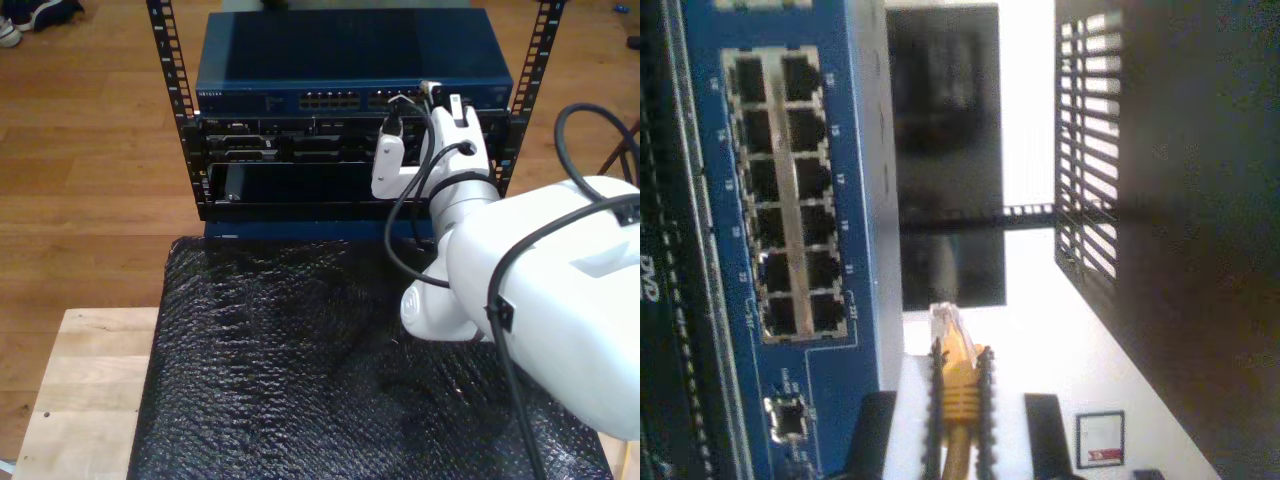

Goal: Grab the cable and plug it in

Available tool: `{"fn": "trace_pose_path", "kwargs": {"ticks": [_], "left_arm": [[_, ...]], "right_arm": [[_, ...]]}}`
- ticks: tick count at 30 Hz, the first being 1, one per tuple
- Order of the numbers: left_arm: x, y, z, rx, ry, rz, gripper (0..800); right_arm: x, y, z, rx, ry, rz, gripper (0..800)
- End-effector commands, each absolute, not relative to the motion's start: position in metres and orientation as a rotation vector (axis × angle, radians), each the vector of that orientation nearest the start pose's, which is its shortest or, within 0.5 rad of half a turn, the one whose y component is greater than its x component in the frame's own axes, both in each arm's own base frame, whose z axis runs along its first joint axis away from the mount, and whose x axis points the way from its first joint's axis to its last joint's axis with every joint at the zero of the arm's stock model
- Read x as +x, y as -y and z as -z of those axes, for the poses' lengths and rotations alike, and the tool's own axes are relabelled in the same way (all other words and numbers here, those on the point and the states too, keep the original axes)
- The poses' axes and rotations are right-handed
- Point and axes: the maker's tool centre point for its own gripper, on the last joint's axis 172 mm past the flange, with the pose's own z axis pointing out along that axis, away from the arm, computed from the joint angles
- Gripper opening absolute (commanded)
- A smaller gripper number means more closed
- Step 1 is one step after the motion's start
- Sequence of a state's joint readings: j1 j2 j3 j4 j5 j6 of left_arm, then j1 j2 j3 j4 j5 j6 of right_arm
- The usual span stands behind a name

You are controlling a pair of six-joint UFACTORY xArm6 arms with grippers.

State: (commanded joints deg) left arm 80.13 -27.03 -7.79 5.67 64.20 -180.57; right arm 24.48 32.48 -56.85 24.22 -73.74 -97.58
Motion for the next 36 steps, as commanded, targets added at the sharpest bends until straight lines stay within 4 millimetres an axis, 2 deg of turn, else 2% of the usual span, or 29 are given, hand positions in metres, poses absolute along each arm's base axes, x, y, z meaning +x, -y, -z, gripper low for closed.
{"fn": "trace_pose_path", "kwargs": {"ticks": [3, 7, 11, 15, 36], "left_arm": [[-0.001, -0.115, -0.037, -2.206, -2.779, 0.487, 800], [-0.001, -0.115, -0.037, -2.207, -2.779, 0.489, 800], [-0.001, -0.115, -0.037, -2.207, -2.779, 0.489, 800], [-0.001, -0.115, -0.037, -2.206, -2.779, 0.487, 800], [-0.001, -0.115, -0.037, -2.207, -2.779, 0.489, 800]], "right_arm": [[0.631, -0.158, -0.294, 1.172, -1.109, -1.270, 0], [0.628, -0.152, -0.303, 1.165, -1.056, -1.251, 0], [0.631, -0.144, -0.297, 1.189, -1.026, -1.229, 0], [0.630, -0.156, -0.292, 1.205, -1.020, -1.234, 0], [0.645, -0.158, -0.289, 1.220, -0.976, -1.237, 0]]}}
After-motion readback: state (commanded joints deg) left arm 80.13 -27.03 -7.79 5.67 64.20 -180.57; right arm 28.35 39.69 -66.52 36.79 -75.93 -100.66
